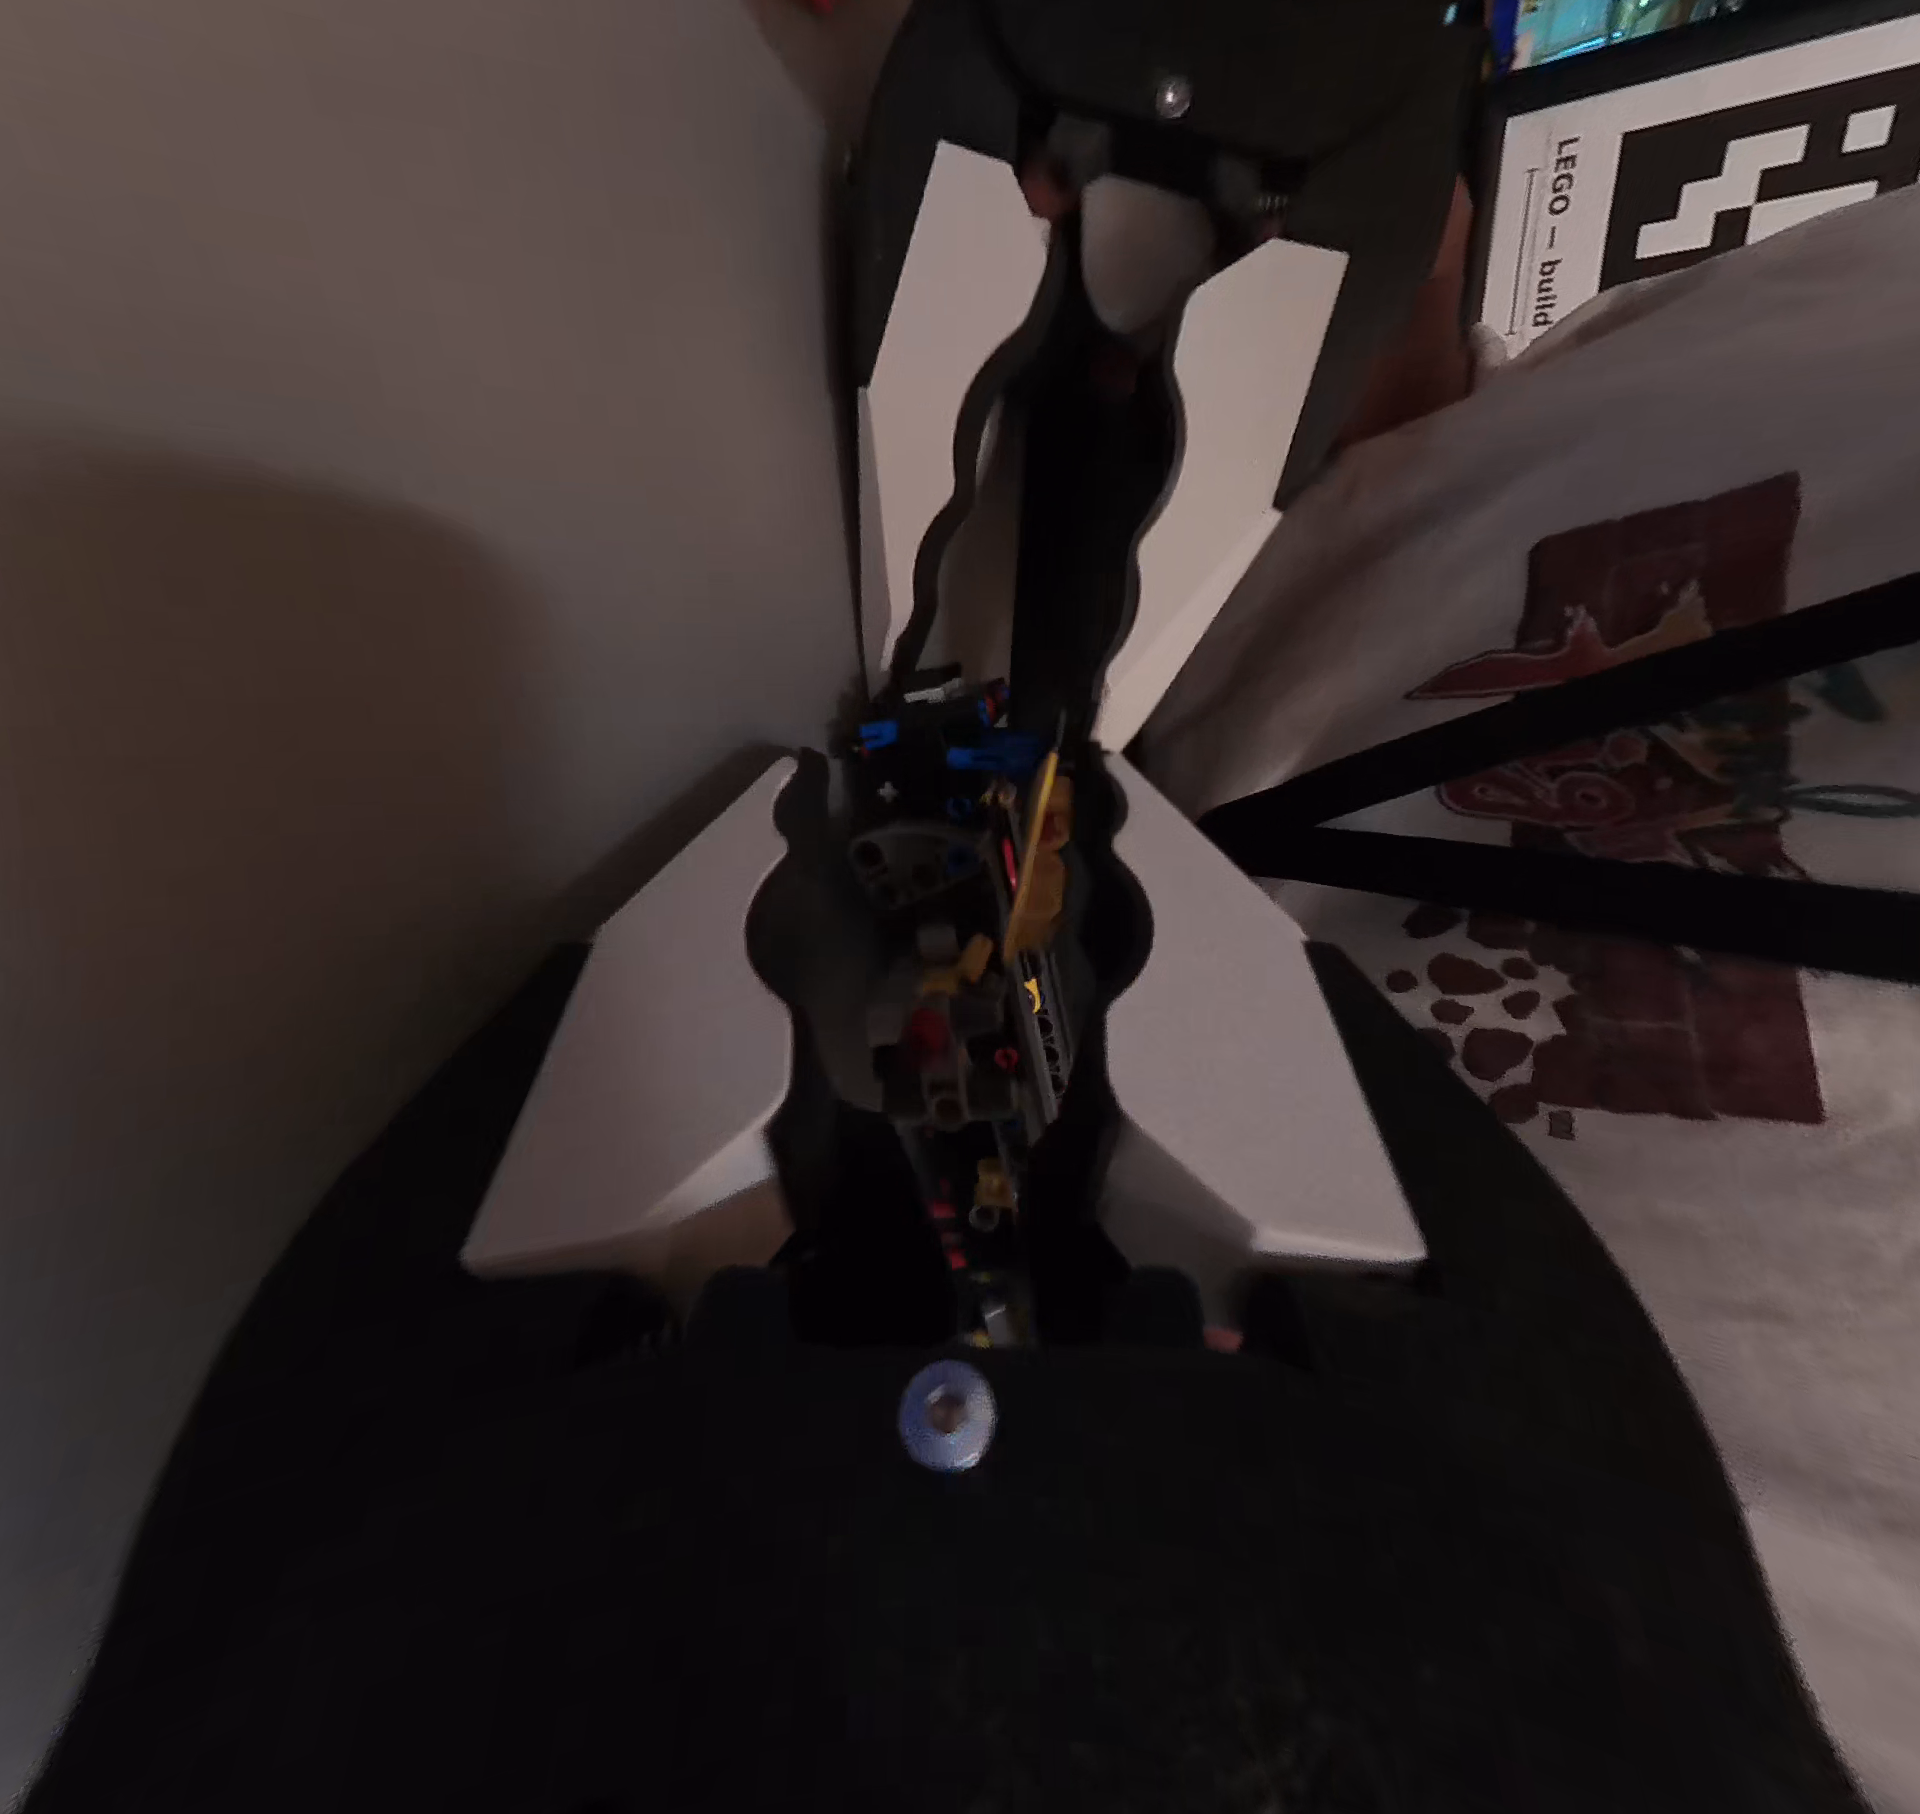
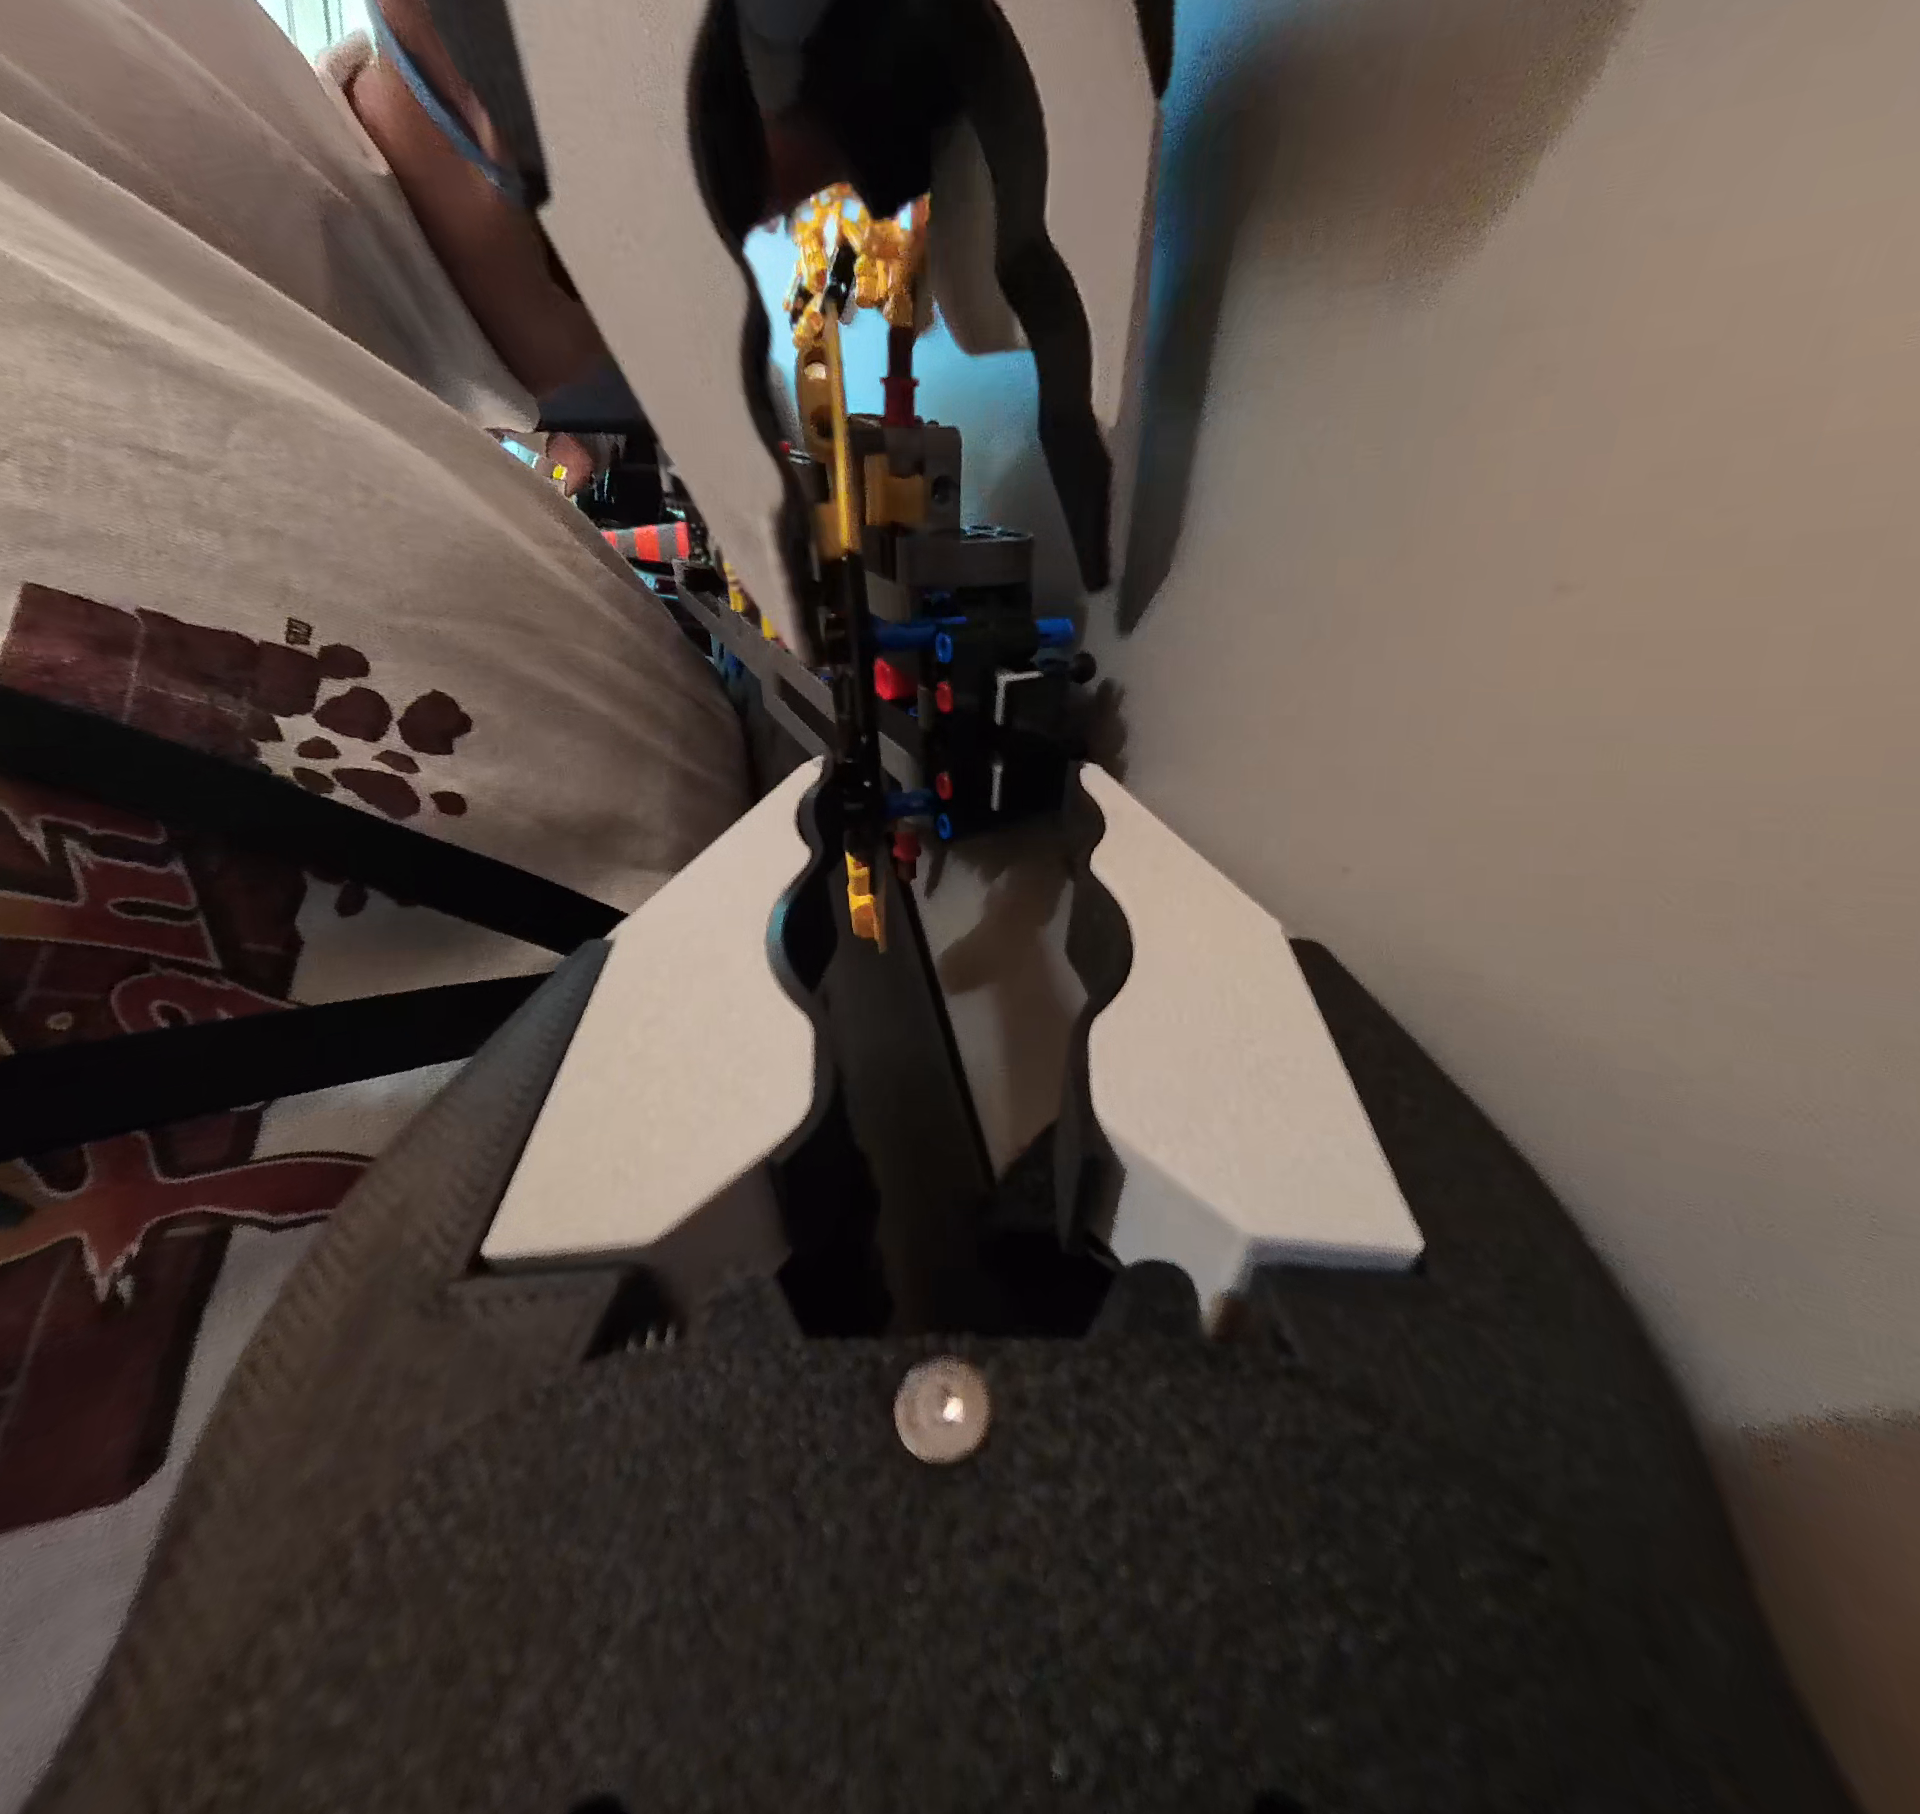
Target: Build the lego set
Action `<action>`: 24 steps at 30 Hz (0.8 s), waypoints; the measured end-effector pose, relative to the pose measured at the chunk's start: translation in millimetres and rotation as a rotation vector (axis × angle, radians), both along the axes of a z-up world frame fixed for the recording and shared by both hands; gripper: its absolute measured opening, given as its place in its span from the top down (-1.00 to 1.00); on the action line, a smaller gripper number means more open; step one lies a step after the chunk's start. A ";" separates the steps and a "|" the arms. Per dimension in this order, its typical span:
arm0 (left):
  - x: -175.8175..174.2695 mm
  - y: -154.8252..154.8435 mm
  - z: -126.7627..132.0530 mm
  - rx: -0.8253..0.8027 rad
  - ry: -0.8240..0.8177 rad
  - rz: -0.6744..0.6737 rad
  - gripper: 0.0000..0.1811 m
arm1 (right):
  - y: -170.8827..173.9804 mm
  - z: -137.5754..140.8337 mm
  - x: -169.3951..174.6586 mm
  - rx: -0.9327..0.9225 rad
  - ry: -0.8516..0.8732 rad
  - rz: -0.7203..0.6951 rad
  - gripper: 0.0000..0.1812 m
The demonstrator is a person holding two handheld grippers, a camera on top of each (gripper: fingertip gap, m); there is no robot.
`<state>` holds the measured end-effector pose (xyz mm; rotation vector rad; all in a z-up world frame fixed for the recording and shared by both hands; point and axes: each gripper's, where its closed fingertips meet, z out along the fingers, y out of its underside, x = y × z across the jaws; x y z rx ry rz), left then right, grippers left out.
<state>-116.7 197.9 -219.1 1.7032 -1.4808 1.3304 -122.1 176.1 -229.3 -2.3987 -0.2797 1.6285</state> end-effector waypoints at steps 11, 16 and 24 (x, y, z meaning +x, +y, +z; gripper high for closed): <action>-0.8 -9.9 5.4 -0.073 0.036 0.016 0.67 | -1.7 0.7 0.3 0.019 0.001 0.025 0.55; 0.9 -7.4 9.1 -0.088 0.014 0.069 0.67 | 0.9 6.5 2.6 0.030 0.036 0.005 0.56; -0.6 -6.6 17.9 -0.004 -0.057 0.123 0.68 | 4.9 16.8 3.4 -0.006 0.135 -0.028 0.55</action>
